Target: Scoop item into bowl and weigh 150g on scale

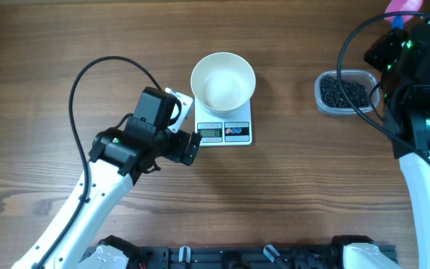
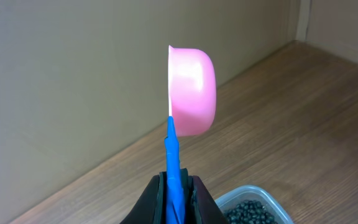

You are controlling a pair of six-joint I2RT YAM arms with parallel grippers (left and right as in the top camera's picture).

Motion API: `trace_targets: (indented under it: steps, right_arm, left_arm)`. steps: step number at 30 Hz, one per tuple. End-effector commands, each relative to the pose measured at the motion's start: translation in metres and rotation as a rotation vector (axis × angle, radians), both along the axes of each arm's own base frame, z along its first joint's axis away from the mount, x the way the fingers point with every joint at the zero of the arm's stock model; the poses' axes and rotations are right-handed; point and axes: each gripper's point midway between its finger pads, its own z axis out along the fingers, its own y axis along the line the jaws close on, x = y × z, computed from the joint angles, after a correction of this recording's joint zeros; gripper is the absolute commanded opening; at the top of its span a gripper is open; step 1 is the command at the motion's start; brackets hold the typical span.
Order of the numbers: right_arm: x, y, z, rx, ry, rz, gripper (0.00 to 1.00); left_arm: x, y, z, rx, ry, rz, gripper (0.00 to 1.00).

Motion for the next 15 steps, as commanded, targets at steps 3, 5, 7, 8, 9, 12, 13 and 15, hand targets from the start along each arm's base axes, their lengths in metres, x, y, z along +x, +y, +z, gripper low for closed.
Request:
trace_targets:
  steps: [3, 5, 7, 8, 9, 12, 13, 15]
  right_arm:
    - [-0.0022, -0.0128, 0.0064, -0.052, -0.001, -0.064, 0.04]
    - [-0.0022, -0.0129, 0.0065, -0.052, -0.001, -0.065, 0.04]
    - [-0.0020, -0.0129, 0.0070, -0.052, -0.003, -0.065, 0.04]
    - [-0.0020, -0.0129, 0.0070, -0.073, 0.004, -0.056, 0.04]
    - [-0.0026, -0.0146, 0.0075, -0.082, 0.006, -0.064, 0.04]
    - [-0.0022, -0.0157, 0.0096, -0.054, -0.015, -0.084, 0.04]
    - [-0.0024, -0.0158, 0.0092, -0.056, -0.013, -0.083, 0.04]
    - [-0.0043, -0.0159, 0.0048, -0.059, 0.009, -0.083, 0.05]
  left_arm:
    - [0.0006, 0.0035, -0.0044, 0.020, 0.004, -0.004, 1.00]
    - [0.0006, 0.0035, -0.0044, 0.020, 0.003, -0.004, 1.00]
    - [0.0006, 0.0035, -0.0044, 0.019, 0.003, -0.003, 1.00]
    - [0.0006, 0.0035, -0.0044, 0.020, 0.003, -0.004, 1.00]
    - [0.0006, 0.0035, -0.0044, 0.020, 0.004, -0.004, 1.00]
    - [0.0006, 0.0035, -0.0044, 0.020, 0.004, -0.003, 1.00]
    - [0.0006, 0.0035, -0.0044, 0.020, 0.004, -0.004, 1.00]
    - [0.0006, 0.0035, -0.0044, 0.020, 0.004, -0.004, 1.00]
